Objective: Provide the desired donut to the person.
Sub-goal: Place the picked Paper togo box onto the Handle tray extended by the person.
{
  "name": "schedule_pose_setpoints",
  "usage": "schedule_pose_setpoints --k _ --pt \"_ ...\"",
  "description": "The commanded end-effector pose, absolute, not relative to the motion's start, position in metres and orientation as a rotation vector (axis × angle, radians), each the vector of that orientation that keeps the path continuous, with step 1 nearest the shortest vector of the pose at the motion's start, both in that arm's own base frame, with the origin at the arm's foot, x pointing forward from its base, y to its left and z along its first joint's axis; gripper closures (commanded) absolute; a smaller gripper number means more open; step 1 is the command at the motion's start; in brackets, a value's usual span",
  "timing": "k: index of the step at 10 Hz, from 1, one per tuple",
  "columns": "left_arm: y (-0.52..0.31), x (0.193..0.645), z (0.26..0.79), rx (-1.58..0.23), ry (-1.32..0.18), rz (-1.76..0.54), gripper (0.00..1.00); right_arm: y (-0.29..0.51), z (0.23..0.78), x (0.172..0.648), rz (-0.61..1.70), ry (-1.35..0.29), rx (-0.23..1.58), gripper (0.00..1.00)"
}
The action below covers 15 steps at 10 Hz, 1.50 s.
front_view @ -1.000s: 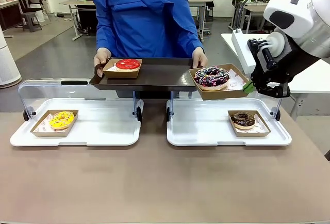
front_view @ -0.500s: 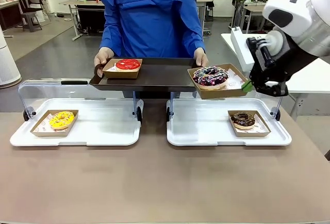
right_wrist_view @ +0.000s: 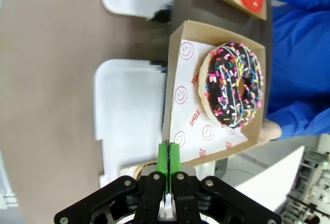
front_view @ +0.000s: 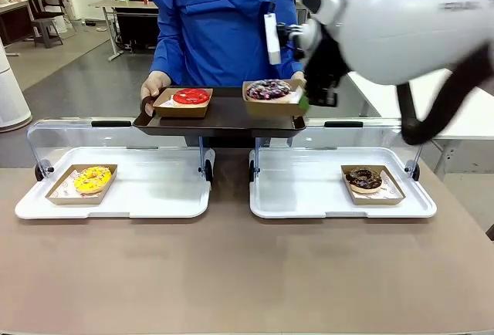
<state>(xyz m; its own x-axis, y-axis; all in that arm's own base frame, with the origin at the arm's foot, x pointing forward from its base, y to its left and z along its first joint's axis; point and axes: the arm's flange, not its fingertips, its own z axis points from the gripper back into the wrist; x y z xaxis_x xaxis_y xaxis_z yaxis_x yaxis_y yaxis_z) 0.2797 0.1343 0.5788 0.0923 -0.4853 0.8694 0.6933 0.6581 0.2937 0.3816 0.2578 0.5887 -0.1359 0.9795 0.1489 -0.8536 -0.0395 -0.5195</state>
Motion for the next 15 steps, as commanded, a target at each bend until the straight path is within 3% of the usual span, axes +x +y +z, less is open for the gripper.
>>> schedule_pose_setpoints --k 1,4,8,9,10,11,13,14,15 --pt "0.134 0.28 0.578 -0.21 -1.187 -0.883 0.0 0.277 0.582 0.418 1.55 -0.565 -0.352 0.99" --pt "0.134 0.28 0.578 -0.21 -1.187 -0.883 0.0 0.301 0.553 0.471 1.569 -0.573 -0.373 0.99" --pt "0.134 0.28 0.578 -0.21 -1.187 -0.883 0.0 0.308 0.528 0.5 1.536 -0.554 -0.355 0.99" --pt "0.134 0.28 0.578 -0.21 -1.187 -0.883 0.0 0.307 0.526 0.5 1.552 -0.568 -0.333 0.41" --pt "0.134 0.28 0.578 -0.21 -1.187 -0.883 0.0 0.306 0.526 0.499 1.562 -0.556 -0.303 0.4" --pt "0.134 0.28 0.578 -0.21 -1.187 -0.883 0.0 0.303 0.527 0.497 1.568 -0.57 -0.292 0.0" --pt "0.134 0.28 0.578 -0.21 -1.187 -0.883 0.0 0.299 0.53 0.495 1.561 -0.569 -0.262 0.0" --pt "0.134 0.28 0.578 -0.21 -1.187 -0.883 0.0 0.299 0.531 0.496 1.557 -0.555 -0.26 0.15" --pt "0.134 0.28 0.578 -0.21 -1.187 -0.883 0.0 0.299 0.531 0.496 1.56 -0.546 -0.252 0.04"
